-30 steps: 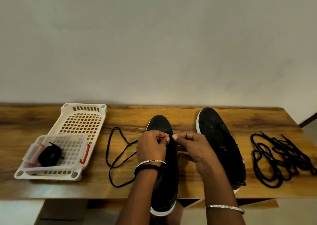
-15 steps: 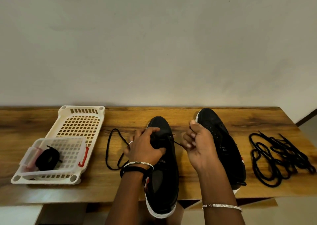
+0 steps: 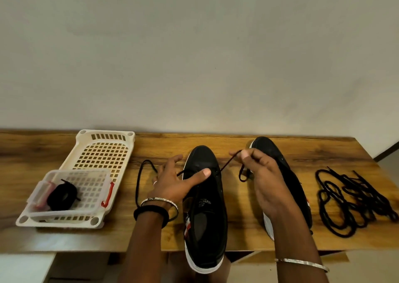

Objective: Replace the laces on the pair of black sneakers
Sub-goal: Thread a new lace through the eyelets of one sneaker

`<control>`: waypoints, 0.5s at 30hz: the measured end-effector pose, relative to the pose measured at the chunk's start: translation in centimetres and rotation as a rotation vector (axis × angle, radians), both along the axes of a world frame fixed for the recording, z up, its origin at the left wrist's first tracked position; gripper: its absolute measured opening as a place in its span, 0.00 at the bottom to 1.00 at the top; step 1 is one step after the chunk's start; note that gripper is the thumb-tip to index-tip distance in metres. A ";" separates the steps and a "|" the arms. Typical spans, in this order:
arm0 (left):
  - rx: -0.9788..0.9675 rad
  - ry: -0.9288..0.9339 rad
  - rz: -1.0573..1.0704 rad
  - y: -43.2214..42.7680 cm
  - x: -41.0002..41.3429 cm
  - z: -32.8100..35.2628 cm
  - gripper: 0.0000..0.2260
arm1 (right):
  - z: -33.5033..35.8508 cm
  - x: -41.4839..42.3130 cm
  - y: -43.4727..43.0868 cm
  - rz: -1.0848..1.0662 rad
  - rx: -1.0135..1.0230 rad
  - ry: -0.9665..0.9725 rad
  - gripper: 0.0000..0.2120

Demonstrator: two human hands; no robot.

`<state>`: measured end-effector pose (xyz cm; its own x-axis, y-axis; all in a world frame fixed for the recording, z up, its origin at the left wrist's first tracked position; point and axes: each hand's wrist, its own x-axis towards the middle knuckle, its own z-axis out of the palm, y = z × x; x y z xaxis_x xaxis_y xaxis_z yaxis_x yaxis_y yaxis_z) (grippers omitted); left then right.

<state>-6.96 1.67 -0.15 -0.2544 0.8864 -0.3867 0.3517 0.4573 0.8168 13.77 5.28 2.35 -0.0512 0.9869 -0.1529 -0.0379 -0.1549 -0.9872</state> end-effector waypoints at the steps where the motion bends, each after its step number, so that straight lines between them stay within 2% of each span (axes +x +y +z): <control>1: 0.011 -0.013 0.013 0.0 -0.3 -0.1 0.55 | 0.4 0.0 0.0 -0.031 -0.061 0.260 0.11; 3: 0.006 0.018 -0.006 -0.2 -0.9 -0.2 0.57 | 1.2 0.1 -0.1 -0.076 -0.196 0.691 0.14; 4: -0.007 0.038 -0.025 -0.3 -1.0 -0.4 0.58 | 1.1 0.4 -0.1 -0.107 -0.242 0.776 0.15; 5: -0.022 0.044 -0.039 -0.4 -1.1 -0.4 0.59 | 1.1 0.6 0.0 -0.132 -0.261 0.755 0.16; 7: -0.044 0.027 -0.051 -0.5 -1.2 -0.5 0.61 | 0.9 0.7 0.1 -0.143 -0.211 0.468 0.15; 9: -0.045 0.015 -0.059 -0.5 -1.2 -0.3 0.62 | 0.8 0.3 0.0 -0.092 -0.130 0.041 0.06; 12: -0.060 -0.078 -0.054 -0.5 -1.2 -0.3 0.58 | -0.6 -0.4 0.1 0.086 0.015 -0.559 0.07; 13: -0.073 -0.110 -0.062 -0.5 -1.1 -0.2 0.55 | -1.0 -0.7 0.1 0.180 0.054 -0.691 0.05; 15: -0.099 -0.109 -0.080 -0.6 -1.1 -0.2 0.51 | -1.7 -0.9 -0.1 0.310 0.060 -0.800 0.02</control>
